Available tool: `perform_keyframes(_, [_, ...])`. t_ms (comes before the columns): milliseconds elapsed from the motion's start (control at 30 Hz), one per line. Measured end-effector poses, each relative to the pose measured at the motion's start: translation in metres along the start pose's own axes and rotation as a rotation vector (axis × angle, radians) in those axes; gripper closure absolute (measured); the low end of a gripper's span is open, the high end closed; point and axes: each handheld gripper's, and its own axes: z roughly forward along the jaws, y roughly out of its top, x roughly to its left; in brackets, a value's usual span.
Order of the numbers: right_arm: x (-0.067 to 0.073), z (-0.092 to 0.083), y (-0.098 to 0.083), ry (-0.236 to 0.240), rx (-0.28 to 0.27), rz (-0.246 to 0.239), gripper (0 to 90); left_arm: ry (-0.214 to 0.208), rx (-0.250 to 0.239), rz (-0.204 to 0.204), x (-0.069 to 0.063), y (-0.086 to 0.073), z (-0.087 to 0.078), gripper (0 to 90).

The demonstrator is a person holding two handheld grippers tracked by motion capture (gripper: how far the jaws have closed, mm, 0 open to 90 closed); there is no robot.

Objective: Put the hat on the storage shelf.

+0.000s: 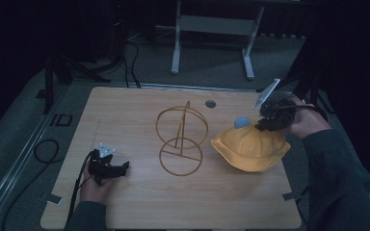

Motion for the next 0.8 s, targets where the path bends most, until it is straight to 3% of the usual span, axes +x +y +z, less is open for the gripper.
perform_keyframes(800, [-0.006, -0.024, 0.013, -0.023, -0.019, -0.015, 83.9, 0.000, -0.001, 0.002, 0.000, 0.000, 0.000, 11.8])
